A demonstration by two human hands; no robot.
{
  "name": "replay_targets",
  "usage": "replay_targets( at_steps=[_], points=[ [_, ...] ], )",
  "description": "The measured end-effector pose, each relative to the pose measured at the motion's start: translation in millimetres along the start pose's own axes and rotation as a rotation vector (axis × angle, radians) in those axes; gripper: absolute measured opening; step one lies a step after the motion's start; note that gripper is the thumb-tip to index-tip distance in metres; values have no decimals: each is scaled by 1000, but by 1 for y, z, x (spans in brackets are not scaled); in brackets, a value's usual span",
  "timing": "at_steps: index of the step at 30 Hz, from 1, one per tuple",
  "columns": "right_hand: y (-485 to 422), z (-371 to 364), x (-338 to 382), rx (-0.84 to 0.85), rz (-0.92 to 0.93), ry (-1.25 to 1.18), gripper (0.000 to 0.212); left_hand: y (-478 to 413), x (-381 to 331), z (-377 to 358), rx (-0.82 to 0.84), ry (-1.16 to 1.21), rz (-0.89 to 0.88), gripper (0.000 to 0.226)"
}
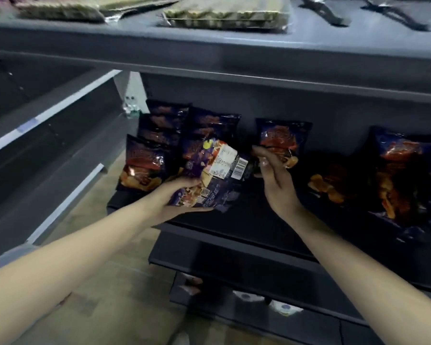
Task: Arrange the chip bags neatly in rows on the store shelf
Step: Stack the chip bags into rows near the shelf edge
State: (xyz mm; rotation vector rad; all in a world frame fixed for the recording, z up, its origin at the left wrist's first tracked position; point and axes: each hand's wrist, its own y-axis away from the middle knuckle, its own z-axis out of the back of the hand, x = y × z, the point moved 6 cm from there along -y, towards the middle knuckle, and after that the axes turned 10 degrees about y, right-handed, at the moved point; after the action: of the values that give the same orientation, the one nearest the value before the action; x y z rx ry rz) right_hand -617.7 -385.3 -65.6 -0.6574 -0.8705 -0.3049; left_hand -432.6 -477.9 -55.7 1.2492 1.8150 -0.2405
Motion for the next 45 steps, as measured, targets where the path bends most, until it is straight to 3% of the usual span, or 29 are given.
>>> replay_targets(
  at_steps=[3, 6, 10, 13, 17, 22, 24, 26, 28, 29, 31, 34, 38, 43, 45],
  points=[
    [-6, -28, 9, 82, -29, -94, 46, 7, -5, 22, 52, 222, 70, 49],
    [-3, -48, 25, 114, 71, -23, 48, 14, -3, 41, 7, 304, 152, 59],
    [1, -63, 49, 104, 348, 320, 83, 16, -7, 63, -45, 296, 195, 47],
    [6, -77, 57, 101, 618, 584, 79, 16, -10, 71, -20, 252, 239, 56],
    [10, -87, 53, 68, 655, 573, 80, 16, -4, 74, 52, 149, 314, 64],
    [8, -70, 56, -136, 354, 308, 38, 1, -17, 87, -95, 118, 217, 65],
    [4, -64, 49, -167, 43, -11, 23, -6, -31, 86, -107, 49, 128, 55],
    [4, -74, 40, -73, -297, -527, 18, -11, -40, 84, -121, -49, 38, 37],
    [9, -89, 36, 18, -506, -915, 27, -18, -44, 80, -99, -119, -48, 39],
    [13, -95, 38, 46, -556, -989, 37, -21, -43, 75, -61, -144, -79, 46],
    [22, -109, 40, 88, -626, -1015, 42, -26, -37, 63, 42, -194, -111, 59],
    [38, -126, 40, 121, -712, -1019, 32, -25, -29, 40, 185, -320, -196, 45],
    [49, -131, 39, 187, -732, -1003, 35, -29, -36, 34, 167, -396, -286, 36],
    [46, -103, 21, 89, -678, -1048, 84, -35, -55, 45, 100, -465, -301, 39],
    [43, -86, 17, 100, -640, -907, 84, -37, -60, 48, 118, -618, -330, 44]
  ],
)
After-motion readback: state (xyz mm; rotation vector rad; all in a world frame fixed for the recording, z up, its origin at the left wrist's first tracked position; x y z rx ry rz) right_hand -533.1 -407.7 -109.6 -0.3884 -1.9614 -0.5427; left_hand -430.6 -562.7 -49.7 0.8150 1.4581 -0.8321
